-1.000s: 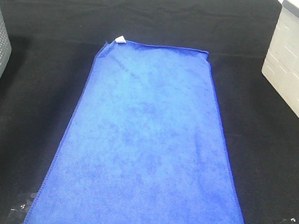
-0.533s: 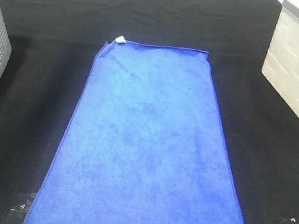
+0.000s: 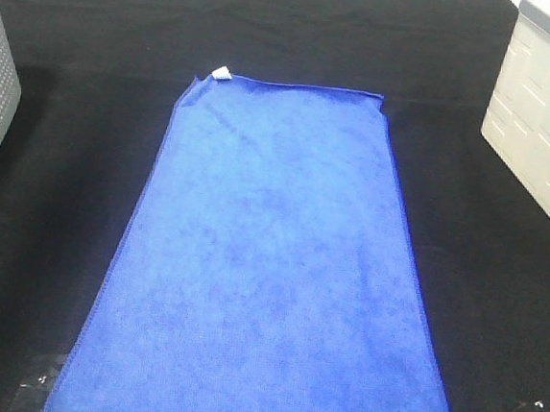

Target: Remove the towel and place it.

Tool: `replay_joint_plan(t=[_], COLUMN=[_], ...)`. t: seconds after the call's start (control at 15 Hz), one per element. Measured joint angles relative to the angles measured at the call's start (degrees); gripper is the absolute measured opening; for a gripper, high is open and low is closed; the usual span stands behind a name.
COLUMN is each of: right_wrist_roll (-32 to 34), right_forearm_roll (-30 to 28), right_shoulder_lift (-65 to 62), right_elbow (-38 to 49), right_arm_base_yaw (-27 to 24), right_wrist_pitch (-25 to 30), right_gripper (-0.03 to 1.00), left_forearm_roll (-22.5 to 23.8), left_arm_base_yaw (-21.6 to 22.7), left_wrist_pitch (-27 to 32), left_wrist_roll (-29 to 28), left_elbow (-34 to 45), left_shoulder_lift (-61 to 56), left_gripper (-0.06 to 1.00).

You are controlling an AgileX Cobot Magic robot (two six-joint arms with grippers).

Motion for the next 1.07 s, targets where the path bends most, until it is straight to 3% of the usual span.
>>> replay_joint_plan(t=[0.33, 0.4, 0.47, 0.67, 0.87, 1.07], right_wrist_roll=[0.0, 0.0, 0.0, -0.5, -1.5, -1.5], right_forearm_roll=[0.5, 0.5, 0.6, 0.5, -0.7, -1.1], right_shoulder_lift=[-18.7, -18.7, -25.3, -33.3, -39.5, -45.5], right_elbow=[7.5, 7.5, 10.1, 15.2, 21.5, 28.0], right_arm_base_yaw=[0.0, 0.0, 0.0, 0.0, 0.0, 0.0], right_wrist_pitch=[0.1, 0.1, 0.1, 0.1, 0.1, 0.2], right_gripper=[0.81, 0.81, 0.81, 0.81, 0.81, 0.81], left_forearm_roll=[4.6, 4.6, 6.5, 9.7, 7.7, 1.1], left_arm_base_yaw=[0.0, 0.0, 0.0, 0.0, 0.0, 0.0], left_wrist_pitch=[-10.0, -10.0, -12.1, -12.4, -12.3, -12.3], left_wrist_roll=[-1.0, -1.0, -1.0, -1.0, -1.0, 2.4], left_elbow=[20.9, 20.9, 29.3, 38.9, 45.6, 49.6], left_shoulder_lift=[-24.3, -24.3, -33.6, -46.2, -57.7, -68.5], left_gripper=[0.72, 0.72, 0.72, 0.72, 0.72, 0.72])
